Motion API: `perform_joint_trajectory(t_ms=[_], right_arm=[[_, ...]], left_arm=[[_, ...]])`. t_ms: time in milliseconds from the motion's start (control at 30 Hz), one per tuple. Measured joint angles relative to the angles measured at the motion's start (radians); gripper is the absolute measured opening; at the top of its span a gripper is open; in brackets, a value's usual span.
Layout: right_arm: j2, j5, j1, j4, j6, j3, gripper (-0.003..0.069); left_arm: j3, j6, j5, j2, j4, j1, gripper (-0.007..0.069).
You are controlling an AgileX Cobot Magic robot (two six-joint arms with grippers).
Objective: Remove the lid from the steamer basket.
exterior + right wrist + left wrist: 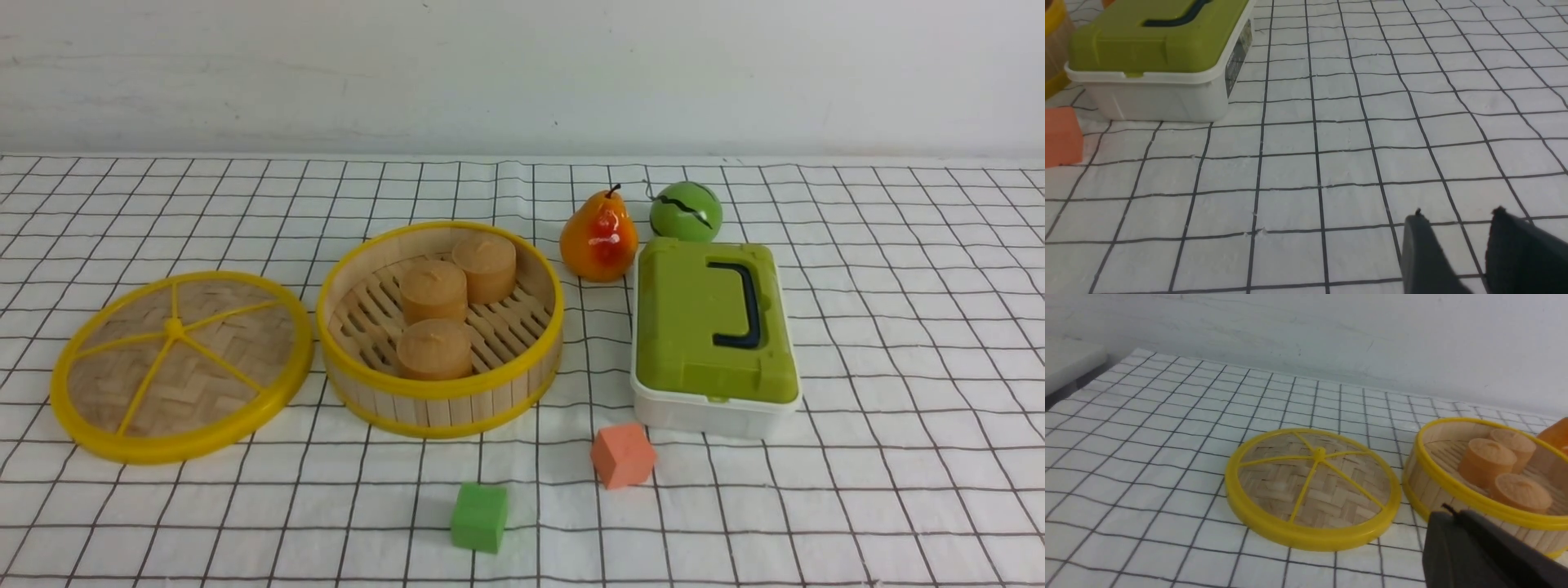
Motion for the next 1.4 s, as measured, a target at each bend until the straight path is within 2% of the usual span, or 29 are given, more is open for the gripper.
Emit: perform_joint_trajectory(t_ms=[100,400,733,1400], right_arm=[[0.000,0.000,0.000,0.000,0.000,0.000,0.0240],[0.000,0.000,0.000,0.000,0.000,0.000,0.0240],[0.000,0.000,0.000,0.000,0.000,0.000,0.0240],[0.000,0.000,0.000,0.000,0.000,0.000,0.0240]], left_arm=[[0.046,0.016,-0.006,-0.005,-0.017,-0.037,-0.0013],[0.175,0.018,0.030,-0.005,-0.044,-0.039,-0.0013],[0.180,0.087,0.081,-0.005,-0.063,-0.039,-0.0013],[0.180,0.100,0.084,-0.005,-0.064,-0.039,-0.0013]])
